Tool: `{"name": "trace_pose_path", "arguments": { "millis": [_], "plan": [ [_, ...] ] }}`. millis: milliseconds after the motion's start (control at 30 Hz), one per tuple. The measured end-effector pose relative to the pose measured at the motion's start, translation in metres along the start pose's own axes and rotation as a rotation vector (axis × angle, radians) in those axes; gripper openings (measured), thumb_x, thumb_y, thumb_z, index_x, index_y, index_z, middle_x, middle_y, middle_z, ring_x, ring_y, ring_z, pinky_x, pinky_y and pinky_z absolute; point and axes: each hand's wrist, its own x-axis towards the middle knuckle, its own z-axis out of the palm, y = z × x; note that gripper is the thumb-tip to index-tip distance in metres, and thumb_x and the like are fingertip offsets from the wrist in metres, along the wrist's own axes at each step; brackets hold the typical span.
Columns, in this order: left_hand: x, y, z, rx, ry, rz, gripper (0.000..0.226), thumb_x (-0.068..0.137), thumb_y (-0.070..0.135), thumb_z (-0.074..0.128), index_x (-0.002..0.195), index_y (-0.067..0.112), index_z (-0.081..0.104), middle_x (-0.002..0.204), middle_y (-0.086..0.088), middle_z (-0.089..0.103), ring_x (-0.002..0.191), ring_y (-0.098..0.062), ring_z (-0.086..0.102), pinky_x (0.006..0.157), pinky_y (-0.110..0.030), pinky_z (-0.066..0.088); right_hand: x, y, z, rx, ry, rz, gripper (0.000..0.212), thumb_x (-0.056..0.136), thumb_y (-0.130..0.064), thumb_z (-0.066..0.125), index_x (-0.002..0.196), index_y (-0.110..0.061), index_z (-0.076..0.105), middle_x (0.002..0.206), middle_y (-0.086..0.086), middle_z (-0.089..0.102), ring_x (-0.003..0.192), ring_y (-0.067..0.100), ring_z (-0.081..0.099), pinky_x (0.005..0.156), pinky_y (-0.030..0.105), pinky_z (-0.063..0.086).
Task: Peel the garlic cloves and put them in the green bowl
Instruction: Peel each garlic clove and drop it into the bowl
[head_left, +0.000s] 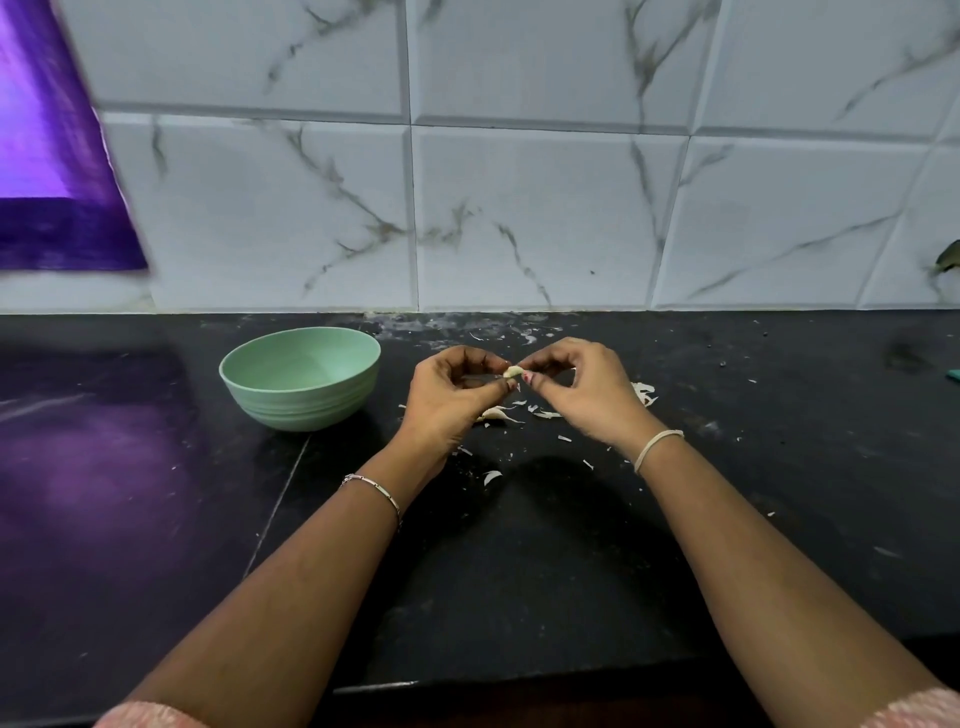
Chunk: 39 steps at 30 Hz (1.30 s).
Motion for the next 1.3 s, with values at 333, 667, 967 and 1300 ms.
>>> {"name": "trace_pose_path", "arguments": {
  "millis": [333,667,967,1300],
  "plan": [
    [-0.001,0.002,0.001,-0.043,0.014,-0.100,0.017,0.082,0.010,0.076,0.097,0.008,0.069,0.080,-0.007,0.067,0.064,-0.012,0.061,0.064,-0.027,0.056,-0.003,-0.004,0.003,-0.246,0.067,-0.143,0.015,0.088,-0.011,0.063,0.098,-0.015,0.073,0.093,-0.004,0.062,0.081,0.010,0.053,0.077,0.025,0.045],
    [0.001,-0.001,0.000,0.026,0.106,-0.070,0.009,0.079,0.002,0.074,0.076,0.011,0.071,0.061,-0.005,0.063,0.058,-0.017,0.056,0.062,-0.031,0.051,-0.009,-0.023,0.011,-0.494,0.095,-0.267,0.013,0.092,-0.013,0.056,0.099,-0.008,0.066,0.097,0.006,0.057,0.092,0.023,0.055,0.077,0.032,0.044],
    [0.006,-0.002,-0.012,0.317,0.072,0.088,0.019,0.076,0.006,0.074,0.072,0.024,0.072,0.065,0.006,0.068,0.059,0.000,0.057,0.064,-0.017,0.047,-0.011,-0.022,0.014,-0.552,0.061,-0.318,0.011,0.090,-0.007,0.057,0.096,-0.009,0.067,0.093,0.005,0.055,0.085,0.023,0.055,0.068,0.036,0.049],
    [0.007,-0.001,-0.016,0.267,-0.020,0.089,0.014,0.072,0.011,0.077,0.072,0.025,0.072,0.066,0.005,0.067,0.064,-0.008,0.059,0.067,-0.025,0.048,-0.010,-0.018,0.012,-0.388,0.033,-0.240,0.020,0.089,-0.003,0.057,0.100,-0.012,0.071,0.095,0.004,0.058,0.087,0.021,0.055,0.072,0.025,0.037]
  ]
}}
